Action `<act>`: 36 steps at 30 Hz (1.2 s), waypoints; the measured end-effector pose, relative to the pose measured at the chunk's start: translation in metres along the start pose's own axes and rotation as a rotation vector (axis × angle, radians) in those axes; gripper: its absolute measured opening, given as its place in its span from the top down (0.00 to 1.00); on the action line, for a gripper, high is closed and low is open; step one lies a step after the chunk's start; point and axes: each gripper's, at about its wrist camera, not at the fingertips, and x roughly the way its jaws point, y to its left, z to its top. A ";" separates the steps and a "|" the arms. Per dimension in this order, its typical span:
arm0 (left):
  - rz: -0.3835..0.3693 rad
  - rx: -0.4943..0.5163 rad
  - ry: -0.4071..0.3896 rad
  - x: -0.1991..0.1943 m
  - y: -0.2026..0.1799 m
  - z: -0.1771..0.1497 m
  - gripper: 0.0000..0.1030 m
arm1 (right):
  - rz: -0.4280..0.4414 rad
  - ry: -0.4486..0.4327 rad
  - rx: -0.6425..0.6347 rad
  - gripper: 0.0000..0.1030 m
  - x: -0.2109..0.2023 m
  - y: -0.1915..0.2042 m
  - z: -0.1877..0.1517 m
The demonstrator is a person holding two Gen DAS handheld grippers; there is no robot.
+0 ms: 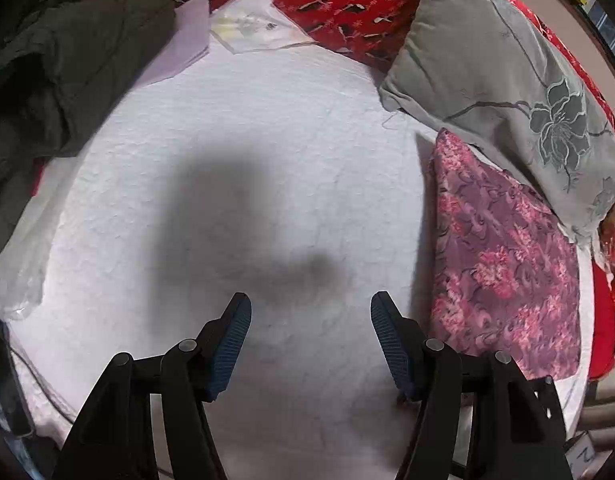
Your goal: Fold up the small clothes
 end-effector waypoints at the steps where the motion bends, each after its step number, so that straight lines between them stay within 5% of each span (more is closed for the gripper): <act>1: -0.010 0.000 0.004 0.001 -0.001 0.003 0.40 | -0.024 -0.018 -0.005 0.33 0.003 0.000 0.004; 4: -0.034 0.000 0.020 0.009 -0.004 0.016 0.40 | -0.095 -0.040 -0.028 0.38 0.006 0.004 0.013; 5: -0.053 -0.003 0.026 0.011 -0.006 0.021 0.40 | -0.106 -0.045 -0.031 0.59 0.009 0.001 0.015; 6: -0.073 -0.008 0.031 0.016 -0.008 0.026 0.39 | -0.109 -0.042 -0.030 0.93 0.010 -0.001 0.017; 11: -0.320 -0.099 0.090 0.041 -0.023 0.059 0.33 | -0.100 -0.134 0.086 0.90 -0.010 -0.037 0.016; 14: -0.379 -0.120 0.122 0.062 -0.042 0.075 0.33 | -0.105 -0.191 0.106 0.90 -0.024 -0.047 0.011; 23: -0.295 -0.010 0.189 0.113 -0.110 0.097 0.36 | -0.043 -0.234 0.116 0.90 -0.032 -0.055 0.006; 24: -0.280 -0.006 0.184 0.114 -0.115 0.098 0.47 | -0.039 -0.236 0.126 0.90 -0.032 -0.057 0.005; 25: -0.269 0.003 0.172 0.113 -0.119 0.098 0.71 | -0.030 -0.235 0.139 0.90 -0.033 -0.060 0.004; 26: -0.250 0.017 0.161 0.112 -0.124 0.099 0.81 | -0.018 -0.236 0.158 0.90 -0.034 -0.064 0.003; 29: -0.200 0.061 0.099 0.098 -0.130 0.100 0.90 | 0.013 -0.240 0.224 0.90 -0.039 -0.078 -0.001; 36: -0.183 0.124 0.016 0.050 -0.168 0.087 0.92 | 0.062 -0.263 0.379 0.90 -0.063 -0.110 -0.015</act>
